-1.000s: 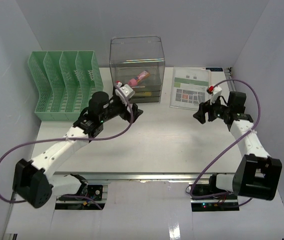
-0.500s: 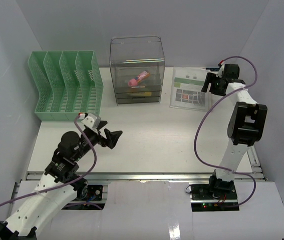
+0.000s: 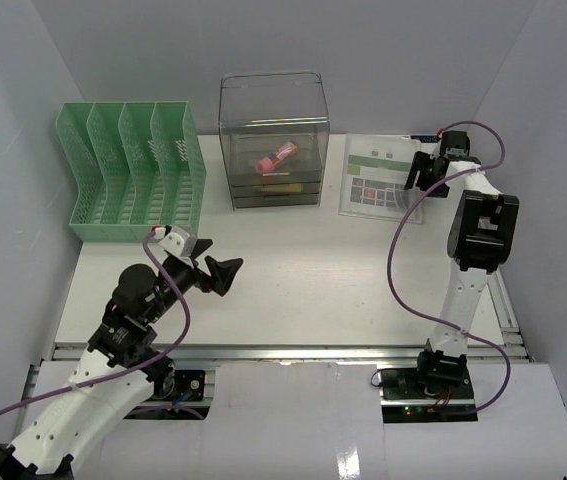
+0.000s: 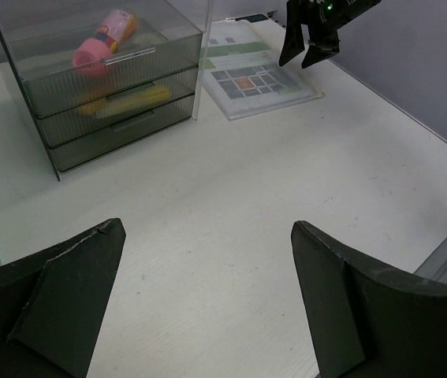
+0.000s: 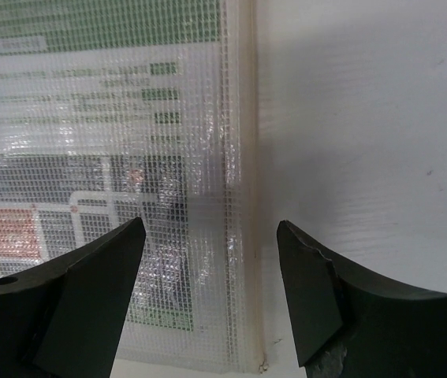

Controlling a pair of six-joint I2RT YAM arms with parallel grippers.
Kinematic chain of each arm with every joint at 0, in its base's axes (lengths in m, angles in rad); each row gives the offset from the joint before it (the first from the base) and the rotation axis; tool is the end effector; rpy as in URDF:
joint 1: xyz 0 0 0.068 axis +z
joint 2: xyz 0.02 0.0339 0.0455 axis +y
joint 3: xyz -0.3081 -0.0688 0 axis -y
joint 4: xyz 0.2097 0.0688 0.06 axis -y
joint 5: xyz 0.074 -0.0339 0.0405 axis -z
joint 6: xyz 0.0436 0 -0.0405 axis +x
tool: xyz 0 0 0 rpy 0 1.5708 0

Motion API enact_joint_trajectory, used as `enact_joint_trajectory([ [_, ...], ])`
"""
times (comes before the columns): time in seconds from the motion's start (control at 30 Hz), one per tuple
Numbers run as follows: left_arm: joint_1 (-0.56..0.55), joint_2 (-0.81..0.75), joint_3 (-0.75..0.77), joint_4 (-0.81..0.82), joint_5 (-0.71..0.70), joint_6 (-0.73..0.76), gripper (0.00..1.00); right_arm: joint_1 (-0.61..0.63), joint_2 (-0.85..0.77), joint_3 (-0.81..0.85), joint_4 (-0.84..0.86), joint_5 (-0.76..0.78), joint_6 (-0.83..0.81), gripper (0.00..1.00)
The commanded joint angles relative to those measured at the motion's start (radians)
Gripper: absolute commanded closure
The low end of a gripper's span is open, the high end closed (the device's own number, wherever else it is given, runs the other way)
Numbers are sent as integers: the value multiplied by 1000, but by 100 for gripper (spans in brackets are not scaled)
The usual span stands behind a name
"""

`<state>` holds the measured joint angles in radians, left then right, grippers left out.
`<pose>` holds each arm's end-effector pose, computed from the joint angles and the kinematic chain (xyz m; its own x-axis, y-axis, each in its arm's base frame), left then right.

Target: Organize the desk

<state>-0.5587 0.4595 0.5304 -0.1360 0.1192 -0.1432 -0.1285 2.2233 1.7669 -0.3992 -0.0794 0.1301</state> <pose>0.0531 -0.0393 0.3172 -0.1441 -0.0770 -0.9866 0.6127 0.7760 -0.1501 0.4951 -0.0605 0.2311 -0.7325 0.2251 -0.6425 0.1727 0.9743 0.1444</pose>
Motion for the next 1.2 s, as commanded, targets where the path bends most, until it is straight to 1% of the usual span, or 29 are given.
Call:
enact_joint_trajectory([
  [0.0, 3, -8, 2, -2, 7, -8, 2, -8, 13, 40, -30, 42, 77, 28],
  [0.1, 3, -15, -1, 4, 12, -8, 2, -8, 9, 35, -44, 72, 121, 30],
  [0.27, 3, -12, -3, 6, 9, -7, 2, -8, 29, 34, -56, 35, 134, 32],
  [0.4, 2, -9, -1, 6, 12, -6, 2, -8, 69, 24, -58, 15, 129, 46],
  [0.53, 3, -18, -8, 19, 55, -7, 2, -17, 84, -7, -51, -14, 138, 65],
  [0.6, 3, -22, -11, 33, 76, -8, 2, -27, 83, -25, -49, -44, 144, 77],
  [0.73, 3, -29, -21, 57, 126, -21, 2, -65, 42, -65, -21, -119, 168, 92],
  [0.87, 3, -19, -31, 82, 182, -42, 2, -107, -61, -190, 56, -219, 208, 92],
  [0.97, 3, -10, -51, 129, 219, -106, 2, -126, -169, -307, 105, -317, 223, 92],
  [1.07, 3, 20, -96, 218, 274, -227, 2, -139, -293, -391, 112, -410, 219, 92],
  [1.1, 3, 32, -126, 270, 300, -273, 2, -151, -322, -427, 112, -456, 215, 92],
  [1.17, 3, 63, -179, 357, 333, -396, 2, -176, -395, -485, 111, -530, 202, 92],
])
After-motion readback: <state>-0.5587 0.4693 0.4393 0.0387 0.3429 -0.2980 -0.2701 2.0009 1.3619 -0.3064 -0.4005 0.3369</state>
